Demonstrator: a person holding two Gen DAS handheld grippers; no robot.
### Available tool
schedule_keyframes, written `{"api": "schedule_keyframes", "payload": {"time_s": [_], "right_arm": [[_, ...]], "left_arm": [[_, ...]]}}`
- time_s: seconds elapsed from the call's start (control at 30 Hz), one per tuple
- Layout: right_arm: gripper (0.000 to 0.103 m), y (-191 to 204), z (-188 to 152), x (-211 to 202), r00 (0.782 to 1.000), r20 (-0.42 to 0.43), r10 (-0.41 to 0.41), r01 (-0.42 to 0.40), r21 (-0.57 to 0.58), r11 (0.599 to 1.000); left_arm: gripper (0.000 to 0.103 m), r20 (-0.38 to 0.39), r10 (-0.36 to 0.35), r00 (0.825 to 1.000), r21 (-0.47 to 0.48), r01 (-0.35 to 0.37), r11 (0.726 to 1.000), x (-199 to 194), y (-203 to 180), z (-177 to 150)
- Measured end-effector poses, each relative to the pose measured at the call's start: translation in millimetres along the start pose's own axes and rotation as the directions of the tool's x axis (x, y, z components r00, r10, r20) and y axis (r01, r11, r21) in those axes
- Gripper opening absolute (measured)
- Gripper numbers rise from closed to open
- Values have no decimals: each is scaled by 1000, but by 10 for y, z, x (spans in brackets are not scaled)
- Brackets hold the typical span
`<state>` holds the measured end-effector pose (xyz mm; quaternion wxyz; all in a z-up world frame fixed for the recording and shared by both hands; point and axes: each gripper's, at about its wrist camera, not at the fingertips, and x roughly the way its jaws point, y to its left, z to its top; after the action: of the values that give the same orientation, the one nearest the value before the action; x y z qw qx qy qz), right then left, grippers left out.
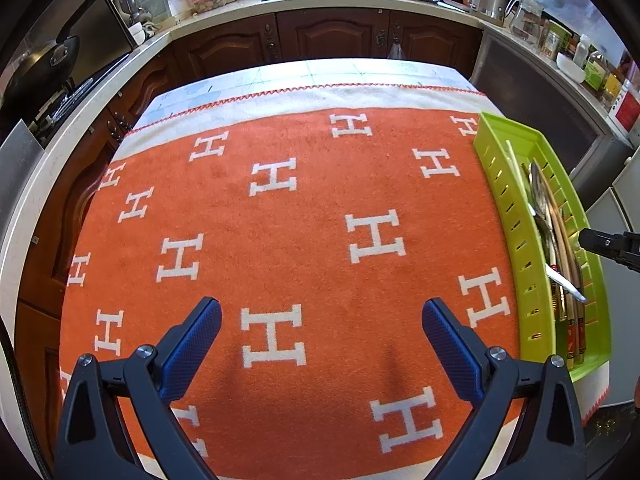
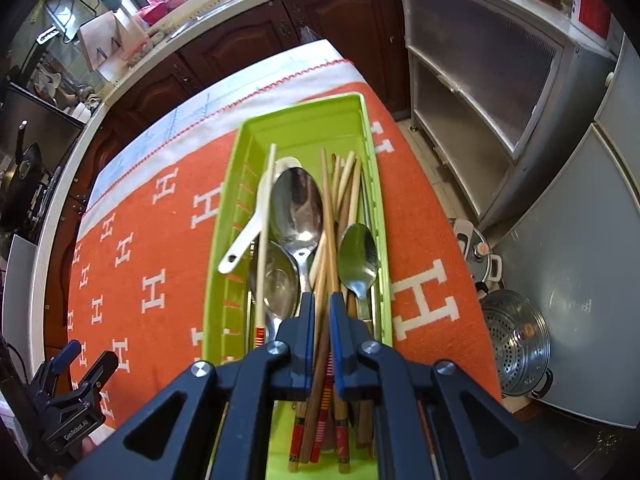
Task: Organize utensils
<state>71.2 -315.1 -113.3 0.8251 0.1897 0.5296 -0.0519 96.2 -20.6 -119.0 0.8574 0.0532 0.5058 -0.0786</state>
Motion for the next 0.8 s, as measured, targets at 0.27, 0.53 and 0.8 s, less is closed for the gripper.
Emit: {"api": "schedule_keyframes", "payload": {"time_s": [0.27, 0.53, 0.8], "right_arm": [[8, 185, -79, -243, 998, 52, 27, -24, -45, 999], [8, 435, -235, -543, 993, 106, 48, -36, -110, 993], [8, 766, -453, -884, 983, 143, 115, -88, -184, 979]], "left_arm": [[99, 53, -6, 999, 3, 6, 1000, -289, -6, 5], [99, 111, 10, 994, -17, -9, 1000, -651, 42, -5], [101, 151, -4, 989, -26, 9, 1000, -1119, 122, -73]]}}
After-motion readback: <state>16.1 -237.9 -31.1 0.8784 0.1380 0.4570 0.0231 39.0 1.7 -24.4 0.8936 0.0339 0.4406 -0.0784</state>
